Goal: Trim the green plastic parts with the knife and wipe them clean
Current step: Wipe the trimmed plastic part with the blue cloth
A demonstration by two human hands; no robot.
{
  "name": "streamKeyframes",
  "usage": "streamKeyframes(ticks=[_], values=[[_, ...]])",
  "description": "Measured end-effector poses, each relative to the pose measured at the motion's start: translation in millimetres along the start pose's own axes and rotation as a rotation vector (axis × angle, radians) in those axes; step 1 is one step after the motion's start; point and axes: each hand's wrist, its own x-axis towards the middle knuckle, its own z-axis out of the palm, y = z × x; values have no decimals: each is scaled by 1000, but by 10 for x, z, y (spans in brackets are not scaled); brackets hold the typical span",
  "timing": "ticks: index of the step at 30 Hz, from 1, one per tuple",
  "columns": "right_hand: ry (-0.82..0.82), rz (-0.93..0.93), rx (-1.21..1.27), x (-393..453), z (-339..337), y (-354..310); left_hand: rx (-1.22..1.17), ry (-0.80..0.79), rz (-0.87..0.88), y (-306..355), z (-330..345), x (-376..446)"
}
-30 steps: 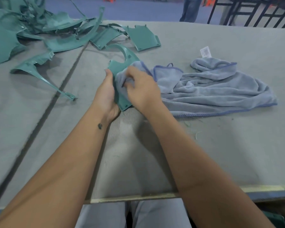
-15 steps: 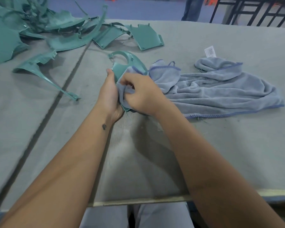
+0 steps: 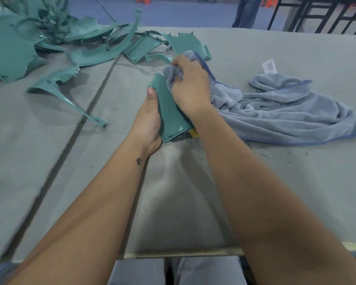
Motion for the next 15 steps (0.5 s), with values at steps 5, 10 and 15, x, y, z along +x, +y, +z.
streamKeyframes(ticks=[5, 10, 15], values=[[-119, -95, 197, -285, 41, -59, -122, 8, -83, 37, 21, -41], [-191, -100, 297, -459, 30, -13, -243, -58, -107, 80, -33, -90], [-90, 48, 308, -204, 2, 91, -142, -43, -89, 106, 35, -73]])
